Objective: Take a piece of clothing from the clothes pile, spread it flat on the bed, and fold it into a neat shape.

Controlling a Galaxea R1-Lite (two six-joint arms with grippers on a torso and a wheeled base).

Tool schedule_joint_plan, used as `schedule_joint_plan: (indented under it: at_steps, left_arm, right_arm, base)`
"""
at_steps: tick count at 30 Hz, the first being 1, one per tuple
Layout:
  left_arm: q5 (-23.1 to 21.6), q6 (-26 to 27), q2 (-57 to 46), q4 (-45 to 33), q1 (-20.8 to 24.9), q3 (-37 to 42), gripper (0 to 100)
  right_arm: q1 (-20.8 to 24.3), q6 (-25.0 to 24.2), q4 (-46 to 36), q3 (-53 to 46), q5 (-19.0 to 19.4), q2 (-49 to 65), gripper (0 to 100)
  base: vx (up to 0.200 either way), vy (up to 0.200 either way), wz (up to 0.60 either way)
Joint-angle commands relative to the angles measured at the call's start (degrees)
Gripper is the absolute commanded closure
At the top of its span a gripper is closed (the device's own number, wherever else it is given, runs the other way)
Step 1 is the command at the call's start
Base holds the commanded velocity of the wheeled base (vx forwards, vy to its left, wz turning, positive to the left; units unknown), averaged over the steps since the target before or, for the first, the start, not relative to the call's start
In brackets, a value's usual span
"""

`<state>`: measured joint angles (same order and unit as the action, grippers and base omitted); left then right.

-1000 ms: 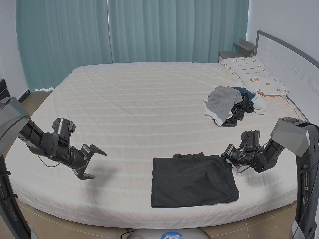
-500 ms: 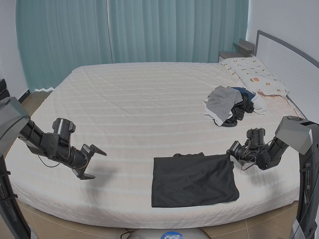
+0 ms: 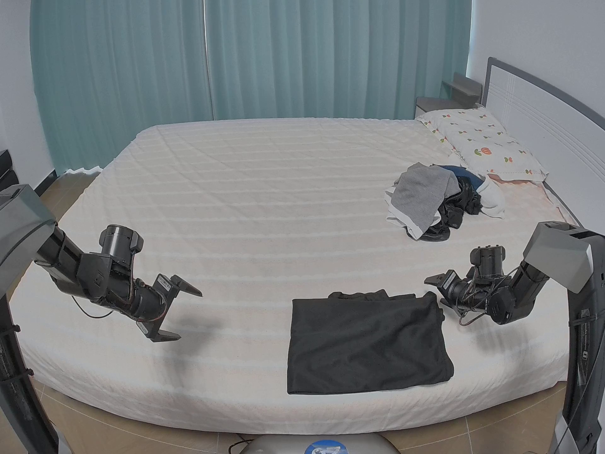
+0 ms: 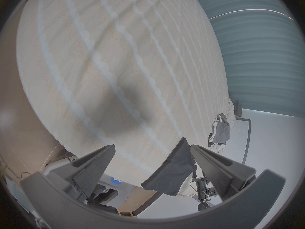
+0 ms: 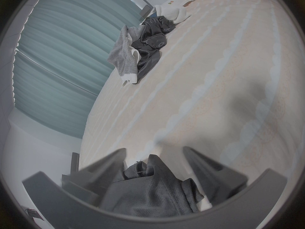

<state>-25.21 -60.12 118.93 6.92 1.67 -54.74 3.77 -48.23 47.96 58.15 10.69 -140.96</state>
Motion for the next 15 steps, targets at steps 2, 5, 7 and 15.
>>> schedule_joint_plan:
  at_steps: [2,5,7,15]
  left_arm:
    - [0.9,-0.5,-0.4,0.1,0.2,0.2,0]
    - [0.9,-0.7,-0.7,0.0,0.8,0.3,0]
    - [0.9,-0.7,-1.0,0.1,1.5,0.5,0]
    - [0.4,-1.1,-1.6,0.3,3.0,0.5,0]
  right_arm:
    - [-1.0,0.3,0.3,-3.9,-0.1,5.4,0]
    - [-1.6,0.7,0.3,-5.9,-0.2,9.7,0]
    - [-1.7,0.8,0.3,-7.3,-0.2,11.5,0]
    - [-1.2,1.8,0.4,-10.4,-0.2,14.7,0]
  base:
    - [0.000,0.000,0.00]
    - [0.000,0.000,0.00]
    - [0.000,0.000,0.00]
    - [0.000,0.000,0.00]
